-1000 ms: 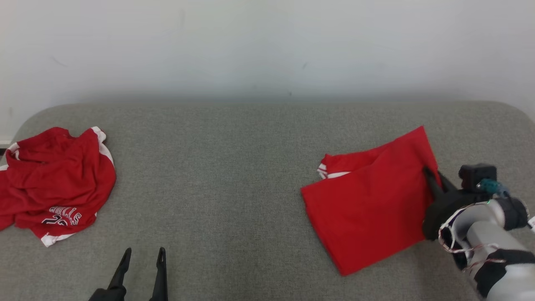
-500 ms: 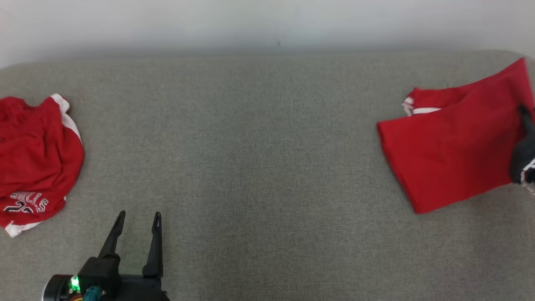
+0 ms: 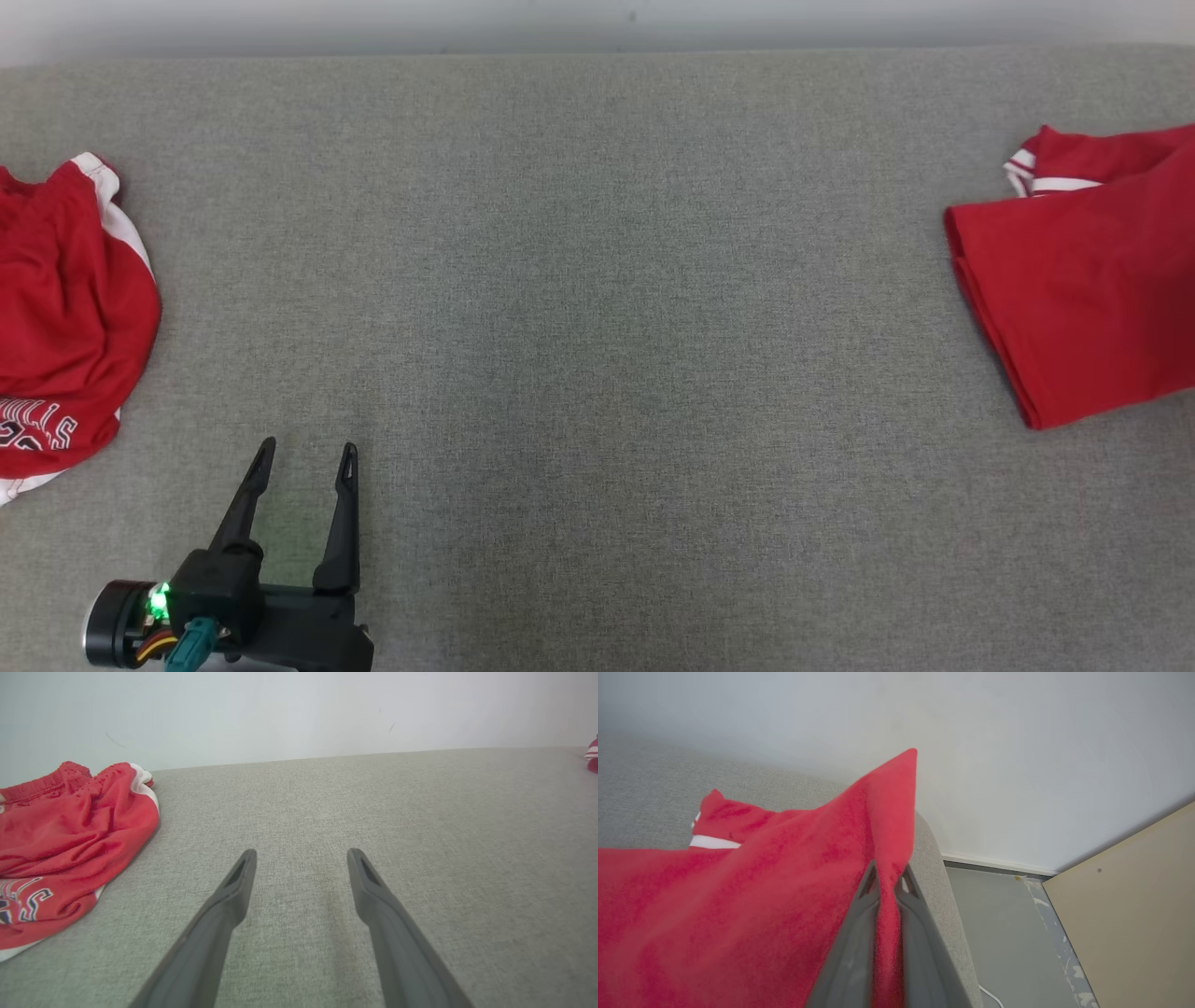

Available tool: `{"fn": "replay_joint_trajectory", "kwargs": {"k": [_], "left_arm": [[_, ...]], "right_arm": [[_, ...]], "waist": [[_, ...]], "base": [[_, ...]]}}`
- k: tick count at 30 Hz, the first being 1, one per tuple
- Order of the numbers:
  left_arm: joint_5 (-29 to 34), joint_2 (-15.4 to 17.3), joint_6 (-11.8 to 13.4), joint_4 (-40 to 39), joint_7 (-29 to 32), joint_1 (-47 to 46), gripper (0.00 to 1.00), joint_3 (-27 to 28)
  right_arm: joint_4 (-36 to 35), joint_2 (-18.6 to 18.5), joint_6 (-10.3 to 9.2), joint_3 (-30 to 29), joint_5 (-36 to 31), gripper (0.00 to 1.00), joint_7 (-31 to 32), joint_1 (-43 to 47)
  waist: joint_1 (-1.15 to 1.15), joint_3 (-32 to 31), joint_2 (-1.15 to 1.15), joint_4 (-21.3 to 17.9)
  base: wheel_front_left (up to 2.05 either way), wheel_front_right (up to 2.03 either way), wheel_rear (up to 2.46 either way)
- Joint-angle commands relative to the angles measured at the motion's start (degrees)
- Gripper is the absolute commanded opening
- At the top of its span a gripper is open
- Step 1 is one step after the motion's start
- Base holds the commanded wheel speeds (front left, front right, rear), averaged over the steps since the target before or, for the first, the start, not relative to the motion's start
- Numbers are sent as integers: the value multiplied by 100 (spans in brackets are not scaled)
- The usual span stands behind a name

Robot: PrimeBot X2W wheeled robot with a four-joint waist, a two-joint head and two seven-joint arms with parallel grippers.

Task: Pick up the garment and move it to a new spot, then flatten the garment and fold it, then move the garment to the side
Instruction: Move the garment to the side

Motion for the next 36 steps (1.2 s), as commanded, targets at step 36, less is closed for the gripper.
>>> {"fn": "replay_joint_trajectory", "kwargs": {"k": [36], "left_arm": [[-10, -287, 24, 13, -13, 795, 100, 332]], "right_arm": [[-4680, 2190, -11, -3620, -1498, 100, -497, 3882]], "waist": [[-1, -1384, -1, 32]], "base": [[0, 0, 0]]}}
